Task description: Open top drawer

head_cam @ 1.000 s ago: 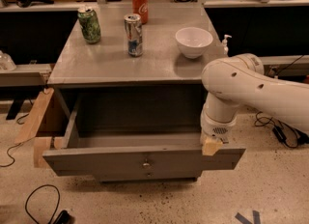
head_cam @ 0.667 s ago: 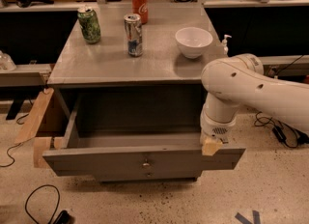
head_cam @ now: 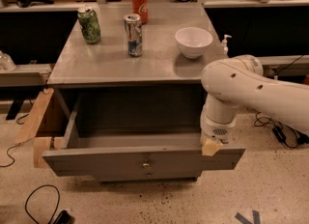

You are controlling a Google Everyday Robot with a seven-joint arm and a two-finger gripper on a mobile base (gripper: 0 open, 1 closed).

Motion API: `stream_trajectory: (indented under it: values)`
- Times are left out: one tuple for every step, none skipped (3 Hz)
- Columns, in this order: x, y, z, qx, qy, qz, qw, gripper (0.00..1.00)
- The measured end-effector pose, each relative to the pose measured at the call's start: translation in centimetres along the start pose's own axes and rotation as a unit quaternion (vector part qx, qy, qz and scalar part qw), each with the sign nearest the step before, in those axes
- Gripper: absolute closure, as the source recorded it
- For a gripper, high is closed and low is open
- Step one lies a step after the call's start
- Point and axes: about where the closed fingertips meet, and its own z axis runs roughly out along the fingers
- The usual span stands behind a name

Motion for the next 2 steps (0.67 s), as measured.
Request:
stream_trajectory:
  values:
    - [0.02,0.06,0.07,-0.001,0.000,0.000,1.0000,0.12]
    - [0.06,0.17,-0.13,0.000,0.004,0.001,1.0000,0.00]
